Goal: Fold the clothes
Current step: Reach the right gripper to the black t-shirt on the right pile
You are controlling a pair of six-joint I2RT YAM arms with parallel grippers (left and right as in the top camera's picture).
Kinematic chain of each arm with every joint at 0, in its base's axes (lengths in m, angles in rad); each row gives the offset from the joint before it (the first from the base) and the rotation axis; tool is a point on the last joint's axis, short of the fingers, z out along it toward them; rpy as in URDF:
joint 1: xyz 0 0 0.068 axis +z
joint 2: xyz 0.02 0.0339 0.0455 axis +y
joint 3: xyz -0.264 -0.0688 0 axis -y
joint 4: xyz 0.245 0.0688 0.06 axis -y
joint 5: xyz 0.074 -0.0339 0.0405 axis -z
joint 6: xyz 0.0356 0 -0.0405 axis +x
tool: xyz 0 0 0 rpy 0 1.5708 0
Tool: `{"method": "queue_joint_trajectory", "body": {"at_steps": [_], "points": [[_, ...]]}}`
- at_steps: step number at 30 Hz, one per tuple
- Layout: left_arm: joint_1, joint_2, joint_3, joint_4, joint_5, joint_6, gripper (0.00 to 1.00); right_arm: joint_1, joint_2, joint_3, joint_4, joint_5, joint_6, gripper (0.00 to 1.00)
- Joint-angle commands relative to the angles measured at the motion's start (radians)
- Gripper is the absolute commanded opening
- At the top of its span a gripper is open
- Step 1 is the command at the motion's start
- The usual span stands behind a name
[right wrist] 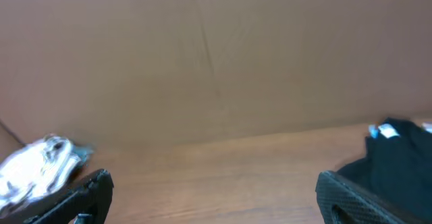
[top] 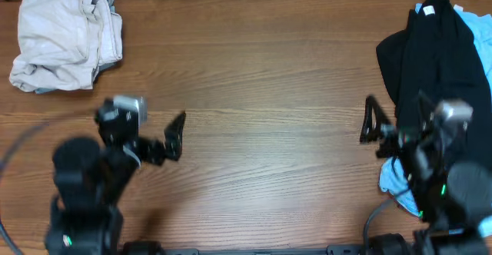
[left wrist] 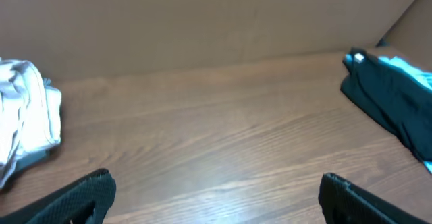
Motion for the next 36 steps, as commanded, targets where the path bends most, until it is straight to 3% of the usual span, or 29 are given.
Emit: {"method": "queue_joint_trajectory", "body": {"at_steps": [1, 9, 15, 25, 36], "points": [[0.008, 0.152, 0.179, -0.082, -0.007, 0.072, 1.00, 0.001, 0.179, 0.201, -0.096, 0.036, -0.016, 1.00], [0.008, 0.441, 0.415, -0.254, 0.000, 0.098, 1.00, 0.001, 0.656, 0.642, -0.447, 0.068, -0.064, 1.00], [0.008, 0.542, 0.417, -0.266, 0.016, 0.095, 1.00, 0.001, 0.862, 0.711, -0.443, 0.068, -0.063, 1.00], [0.008, 0.609, 0.417, -0.256, 0.015, 0.095, 1.00, -0.033, 0.951, 0.710, -0.455, 0.104, -0.064, 1.00], [0.008, 0.611, 0.417, -0.249, -0.040, 0.099, 1.00, -0.320, 1.000, 0.710, -0.439, 0.105, -0.064, 1.00]]}}
